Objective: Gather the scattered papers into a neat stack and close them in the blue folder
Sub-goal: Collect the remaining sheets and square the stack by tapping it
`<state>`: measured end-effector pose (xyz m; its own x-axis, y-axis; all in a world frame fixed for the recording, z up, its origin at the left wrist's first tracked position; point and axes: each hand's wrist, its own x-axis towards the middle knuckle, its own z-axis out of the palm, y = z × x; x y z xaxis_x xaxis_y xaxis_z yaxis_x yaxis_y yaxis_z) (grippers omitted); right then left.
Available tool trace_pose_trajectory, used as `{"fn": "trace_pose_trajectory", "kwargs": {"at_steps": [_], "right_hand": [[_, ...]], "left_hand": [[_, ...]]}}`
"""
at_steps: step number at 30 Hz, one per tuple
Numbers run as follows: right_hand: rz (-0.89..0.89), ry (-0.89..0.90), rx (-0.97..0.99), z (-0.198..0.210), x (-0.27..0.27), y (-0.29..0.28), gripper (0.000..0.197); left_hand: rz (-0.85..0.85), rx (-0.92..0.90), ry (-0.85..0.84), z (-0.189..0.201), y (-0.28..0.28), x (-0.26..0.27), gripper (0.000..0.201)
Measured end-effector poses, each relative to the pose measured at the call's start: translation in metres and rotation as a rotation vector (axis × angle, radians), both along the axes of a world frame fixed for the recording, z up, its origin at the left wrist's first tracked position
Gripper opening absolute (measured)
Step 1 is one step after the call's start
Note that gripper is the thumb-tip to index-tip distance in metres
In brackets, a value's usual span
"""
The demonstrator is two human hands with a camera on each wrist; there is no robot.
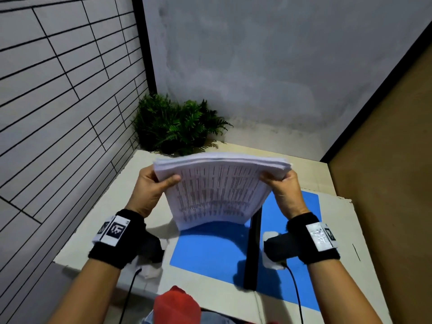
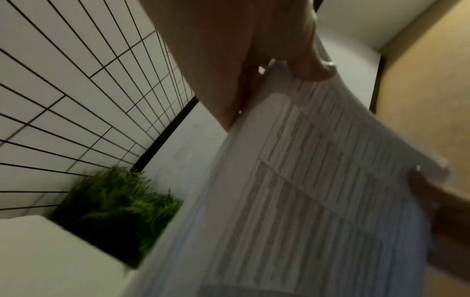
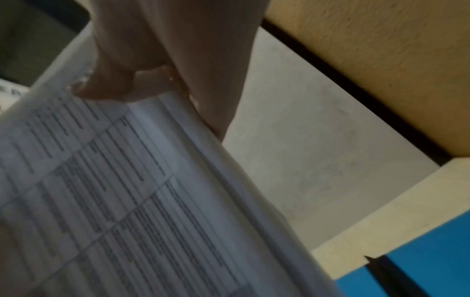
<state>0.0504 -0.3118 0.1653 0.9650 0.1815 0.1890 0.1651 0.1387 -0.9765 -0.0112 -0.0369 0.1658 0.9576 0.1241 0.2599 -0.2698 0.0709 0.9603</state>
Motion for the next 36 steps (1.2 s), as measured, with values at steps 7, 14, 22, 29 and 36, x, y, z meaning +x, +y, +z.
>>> {"fn": "trace_pose_trajectory", "kwargs": {"at_steps": [7, 14, 22, 29, 36], "right_hand": [[-0.024, 0.062, -0.071, -0.002, 0.002, 0.005, 0.025], [0.016, 0.092, -0.099, -0.001, -0.009, -0.001, 0.029], [0.032, 0.06, 0.009, -0.001, -0.017, -0.012, 0.051], [0.098, 0.049, -0.102, 0.014, -0.014, 0.008, 0.06], [-0.36, -0.654, -1.063, 0.034, -0.037, 0.009, 0.102]], "left_hand": [[-0.083, 0.056, 0.113, -0.006, -0.015, 0.006, 0.047], [-0.13, 0.086, 0.136, -0.004, -0.021, 0.0, 0.049], [-0.156, 0.101, 0.079, 0.001, -0.012, -0.008, 0.056], [-0.15, 0.091, 0.081, -0.003, -0.016, -0.004, 0.053], [-0.11, 0.053, 0.138, -0.012, -0.011, -0.002, 0.058]]}}
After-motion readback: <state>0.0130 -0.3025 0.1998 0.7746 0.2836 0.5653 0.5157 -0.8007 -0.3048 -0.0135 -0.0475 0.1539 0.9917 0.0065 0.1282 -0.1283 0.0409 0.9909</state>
